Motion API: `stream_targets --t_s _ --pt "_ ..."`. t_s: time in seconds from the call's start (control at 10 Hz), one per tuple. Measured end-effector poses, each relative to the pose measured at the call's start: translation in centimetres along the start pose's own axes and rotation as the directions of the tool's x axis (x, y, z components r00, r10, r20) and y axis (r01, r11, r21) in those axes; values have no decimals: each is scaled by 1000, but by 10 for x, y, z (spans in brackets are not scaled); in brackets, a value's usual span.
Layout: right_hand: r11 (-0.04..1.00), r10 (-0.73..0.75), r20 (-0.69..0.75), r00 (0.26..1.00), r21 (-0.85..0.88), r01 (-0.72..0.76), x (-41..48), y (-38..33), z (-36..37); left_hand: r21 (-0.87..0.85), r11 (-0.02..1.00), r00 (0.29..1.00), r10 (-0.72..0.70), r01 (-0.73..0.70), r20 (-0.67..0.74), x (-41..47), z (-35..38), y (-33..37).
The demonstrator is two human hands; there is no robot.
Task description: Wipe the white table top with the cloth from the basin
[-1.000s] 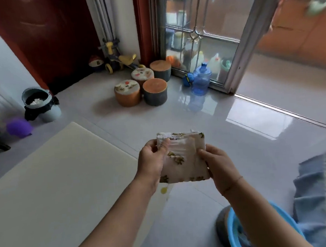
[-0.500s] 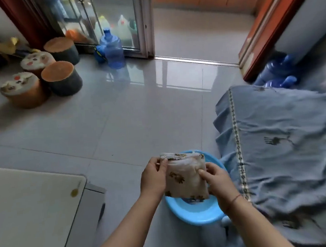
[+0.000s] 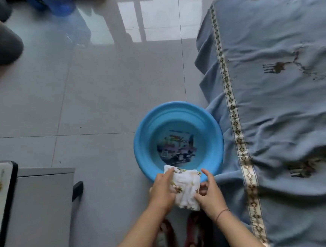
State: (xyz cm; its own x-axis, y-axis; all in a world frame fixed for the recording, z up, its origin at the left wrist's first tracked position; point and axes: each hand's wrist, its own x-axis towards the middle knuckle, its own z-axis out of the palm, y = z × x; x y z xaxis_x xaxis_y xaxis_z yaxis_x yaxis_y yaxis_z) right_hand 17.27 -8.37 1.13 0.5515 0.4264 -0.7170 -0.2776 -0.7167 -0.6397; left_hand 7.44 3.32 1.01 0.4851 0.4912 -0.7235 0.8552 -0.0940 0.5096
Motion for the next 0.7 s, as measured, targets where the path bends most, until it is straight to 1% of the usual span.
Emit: stream_targets --t_s 0.1,0.2,0.3,0.4,0.5,0.6,0.7 --pt "981 -78 -25 997 -181 72 21 27 10 33 998 999 51 -51 -9 24 24 -22" --pt "907 -100 16 995 -410 98 37 45 13 98 990 990 112 -104 -88 40 40 -38" --pt "843 -118 29 993 -525 116 46 58 19 385 913 969 203 -134 -144 46 48 -49" --pt "762 -164 -34 986 -639 105 47 63 24 585 805 958 239 -102 -162 49 50 -54" --pt "697 -208 -77 975 -711 92 48 62 25 663 739 950 279 -120 -139 52 50 -54" --pt "650 -169 -43 985 -756 79 42 47 23 615 778 966 235 -124 -103 48 41 -48" --pt "791 -181 -43 983 -601 119 30 21 18 537 829 961 254 -156 -112 37 18 -35"
